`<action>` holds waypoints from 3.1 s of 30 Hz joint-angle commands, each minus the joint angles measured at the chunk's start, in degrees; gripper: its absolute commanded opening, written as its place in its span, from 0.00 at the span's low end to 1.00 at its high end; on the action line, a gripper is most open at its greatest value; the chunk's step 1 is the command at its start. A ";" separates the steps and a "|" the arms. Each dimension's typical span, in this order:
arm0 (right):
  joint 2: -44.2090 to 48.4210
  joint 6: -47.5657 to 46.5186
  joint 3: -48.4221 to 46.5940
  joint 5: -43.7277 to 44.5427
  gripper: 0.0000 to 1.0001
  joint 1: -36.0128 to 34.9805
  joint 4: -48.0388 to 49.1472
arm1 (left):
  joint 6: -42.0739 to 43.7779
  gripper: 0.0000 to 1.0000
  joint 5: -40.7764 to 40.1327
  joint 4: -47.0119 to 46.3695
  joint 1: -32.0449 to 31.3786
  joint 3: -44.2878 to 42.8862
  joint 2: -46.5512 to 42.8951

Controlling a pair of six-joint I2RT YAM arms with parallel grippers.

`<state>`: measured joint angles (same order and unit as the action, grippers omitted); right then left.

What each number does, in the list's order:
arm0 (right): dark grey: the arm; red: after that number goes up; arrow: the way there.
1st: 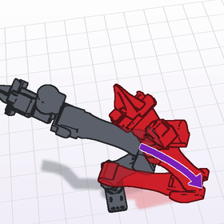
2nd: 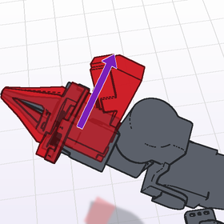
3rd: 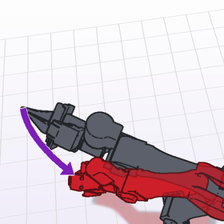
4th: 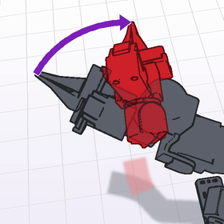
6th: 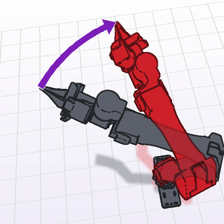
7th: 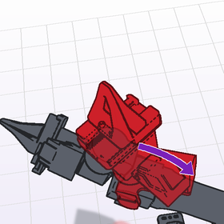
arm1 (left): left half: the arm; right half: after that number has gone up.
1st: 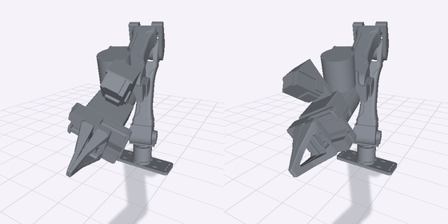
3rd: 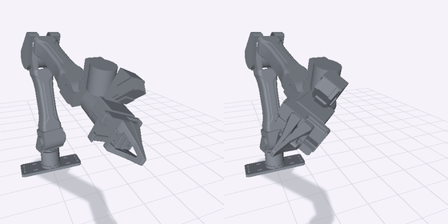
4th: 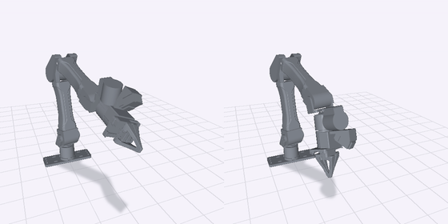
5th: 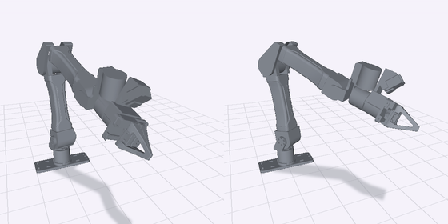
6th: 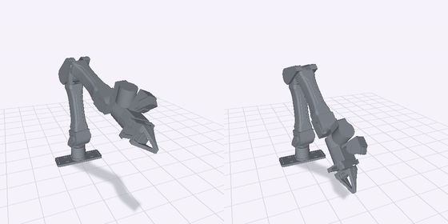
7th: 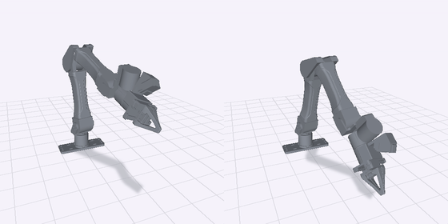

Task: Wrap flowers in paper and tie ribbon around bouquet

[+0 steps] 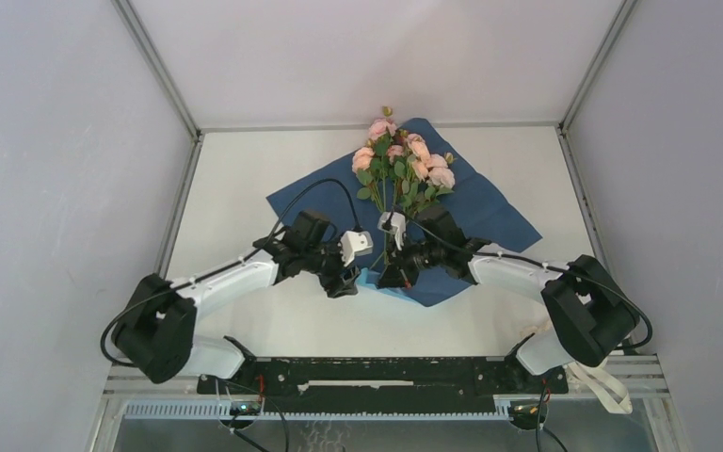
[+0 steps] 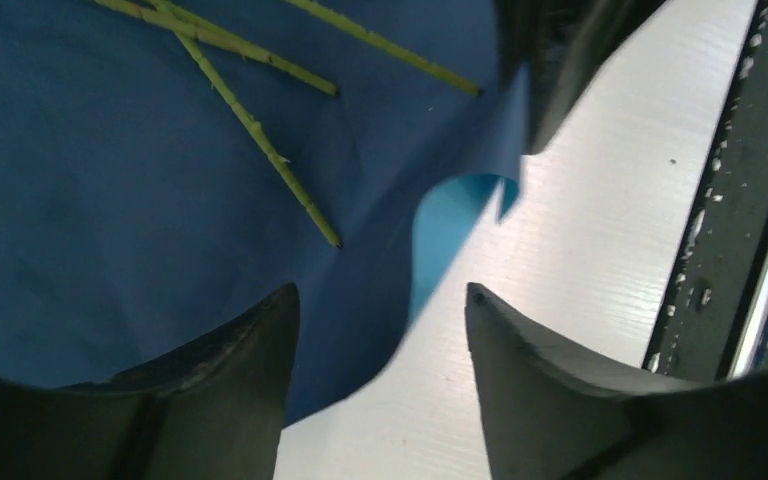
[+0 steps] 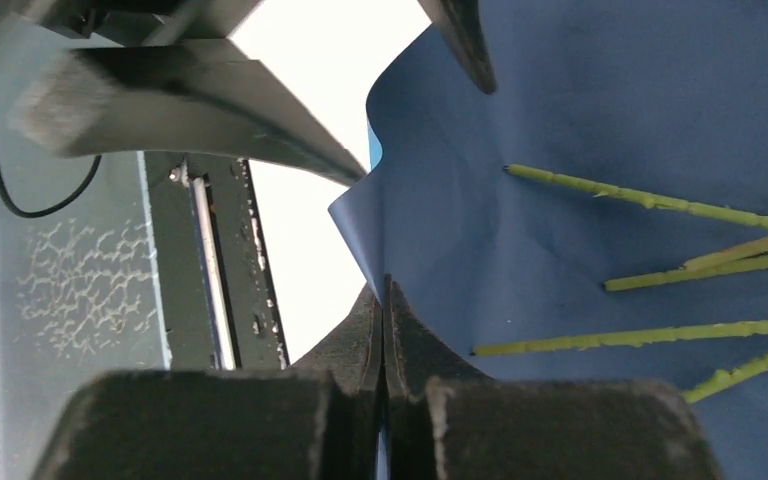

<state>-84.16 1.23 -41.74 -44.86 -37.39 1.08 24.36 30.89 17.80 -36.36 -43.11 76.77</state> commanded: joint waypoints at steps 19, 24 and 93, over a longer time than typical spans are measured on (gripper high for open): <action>-1.41 28.68 3.85 12.19 0.30 16.68 -5.69 | -5.51 0.00 0.90 3.19 -1.16 -8.07 5.88; -8.53 27.12 3.90 17.80 0.18 17.30 -9.05 | -4.50 0.00 0.89 4.45 -1.06 -10.61 7.75; 3.41 26.08 15.46 12.12 0.00 16.20 3.47 | -11.47 0.00 -11.10 13.62 4.77 -28.32 28.35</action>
<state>-77.84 23.55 -25.56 -33.34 -24.36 4.38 14.87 24.40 29.76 -32.97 -67.68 104.18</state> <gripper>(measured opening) 0.007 0.004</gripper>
